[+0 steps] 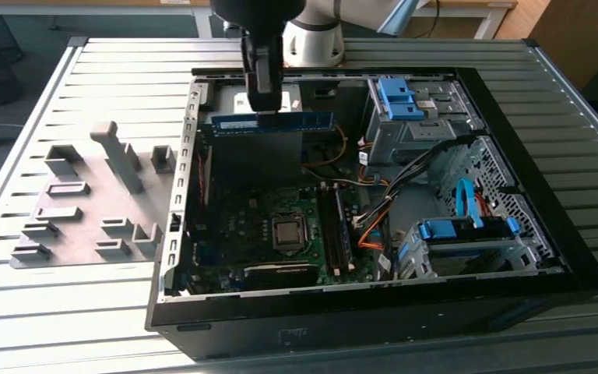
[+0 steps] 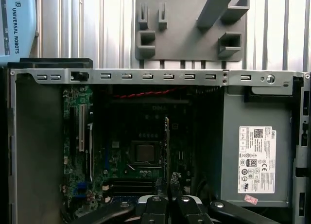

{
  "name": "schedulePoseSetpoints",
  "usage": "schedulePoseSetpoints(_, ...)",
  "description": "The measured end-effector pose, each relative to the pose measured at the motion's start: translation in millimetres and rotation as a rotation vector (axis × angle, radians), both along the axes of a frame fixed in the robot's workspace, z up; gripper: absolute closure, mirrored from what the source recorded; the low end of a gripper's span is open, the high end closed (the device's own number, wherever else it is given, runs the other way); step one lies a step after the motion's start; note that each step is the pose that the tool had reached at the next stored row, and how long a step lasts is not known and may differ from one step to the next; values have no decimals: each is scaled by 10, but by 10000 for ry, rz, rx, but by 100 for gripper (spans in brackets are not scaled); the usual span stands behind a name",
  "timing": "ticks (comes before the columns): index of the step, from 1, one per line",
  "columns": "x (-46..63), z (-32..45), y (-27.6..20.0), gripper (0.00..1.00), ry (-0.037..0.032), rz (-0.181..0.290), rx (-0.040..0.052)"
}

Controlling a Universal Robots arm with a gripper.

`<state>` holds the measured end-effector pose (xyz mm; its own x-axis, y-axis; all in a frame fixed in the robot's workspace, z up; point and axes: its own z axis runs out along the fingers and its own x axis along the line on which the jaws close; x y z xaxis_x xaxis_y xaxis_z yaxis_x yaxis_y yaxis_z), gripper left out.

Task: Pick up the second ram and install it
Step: 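Pick up the second ram and move it above second insertion slot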

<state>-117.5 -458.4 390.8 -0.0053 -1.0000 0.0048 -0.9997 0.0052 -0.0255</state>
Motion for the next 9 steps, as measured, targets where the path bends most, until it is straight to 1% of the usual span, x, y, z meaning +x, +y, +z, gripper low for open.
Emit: schedulePoseSetpoints(9, 177, 0, 0, 86, 0, 0, -1)
